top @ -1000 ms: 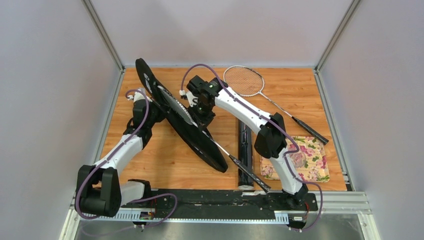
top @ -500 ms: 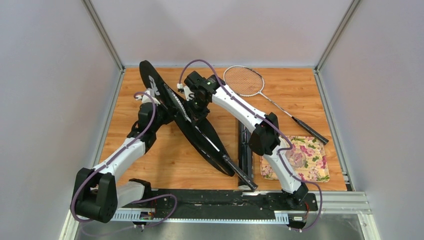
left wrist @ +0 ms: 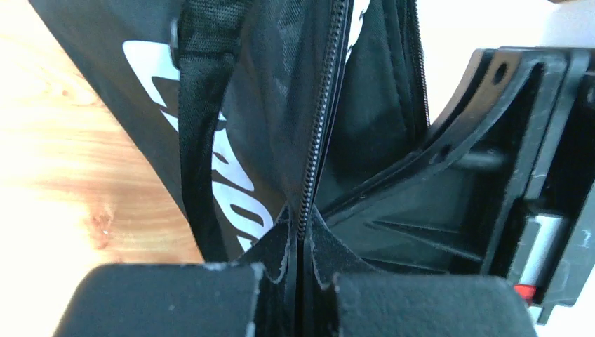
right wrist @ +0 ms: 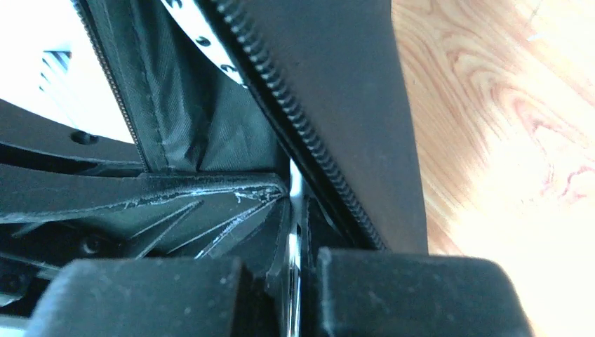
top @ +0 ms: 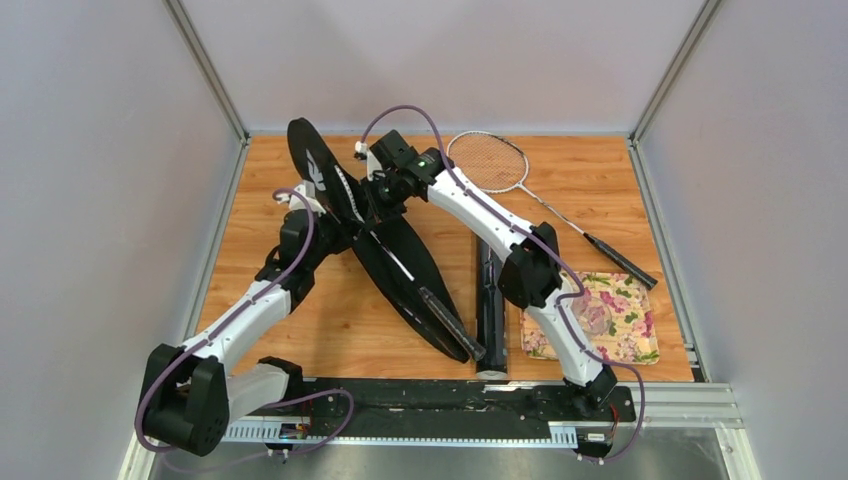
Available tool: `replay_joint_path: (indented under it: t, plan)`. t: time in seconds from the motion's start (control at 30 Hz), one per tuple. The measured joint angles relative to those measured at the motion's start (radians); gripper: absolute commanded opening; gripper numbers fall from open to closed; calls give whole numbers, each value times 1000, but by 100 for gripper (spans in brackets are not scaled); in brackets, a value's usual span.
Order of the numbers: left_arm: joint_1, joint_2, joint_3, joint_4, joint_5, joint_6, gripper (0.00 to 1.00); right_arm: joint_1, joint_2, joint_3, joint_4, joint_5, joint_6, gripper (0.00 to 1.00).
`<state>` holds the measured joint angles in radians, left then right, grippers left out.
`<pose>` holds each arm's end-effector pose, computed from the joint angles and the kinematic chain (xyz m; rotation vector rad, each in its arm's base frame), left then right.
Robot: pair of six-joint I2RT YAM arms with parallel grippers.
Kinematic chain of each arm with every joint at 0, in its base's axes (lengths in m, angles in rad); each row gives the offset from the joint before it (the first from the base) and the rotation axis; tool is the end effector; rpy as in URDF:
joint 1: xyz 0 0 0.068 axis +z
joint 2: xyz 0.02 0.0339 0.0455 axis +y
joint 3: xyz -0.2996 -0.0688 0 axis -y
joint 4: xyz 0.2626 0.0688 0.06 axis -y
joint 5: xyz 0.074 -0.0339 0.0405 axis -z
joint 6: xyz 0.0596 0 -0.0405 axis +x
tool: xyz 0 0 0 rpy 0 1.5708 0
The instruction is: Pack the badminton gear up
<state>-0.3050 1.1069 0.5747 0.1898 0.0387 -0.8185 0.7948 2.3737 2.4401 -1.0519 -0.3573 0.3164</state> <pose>0.2554 -0.0828 0.2550 -0.4801 1.9357 -0.7817 0.3811 0.4181 0.2907 -0.7838 2.5930 0.8448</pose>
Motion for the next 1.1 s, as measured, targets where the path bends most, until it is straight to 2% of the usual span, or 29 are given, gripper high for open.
replay_joint_path:
  t: [0.2, 0.33, 0.6, 0.83, 1.1]
  plan:
    - [5, -5, 0, -50, 14, -41, 0, -28, 0, -56, 216, -44, 50, 0]
    - [13, -19, -11, -57, -1, -83, 0, -26, 12, -72, 297, -47, 50, 0]
    - [31, -30, -28, -79, -50, -145, 0, 16, 21, -152, 441, 61, 19, 0]
    - [33, -32, -40, -82, -68, -192, 0, 53, -8, -361, 660, 163, -13, 0]
    - [42, -33, -43, -83, -75, -216, 0, 73, 3, -359, 692, 245, -30, 0]
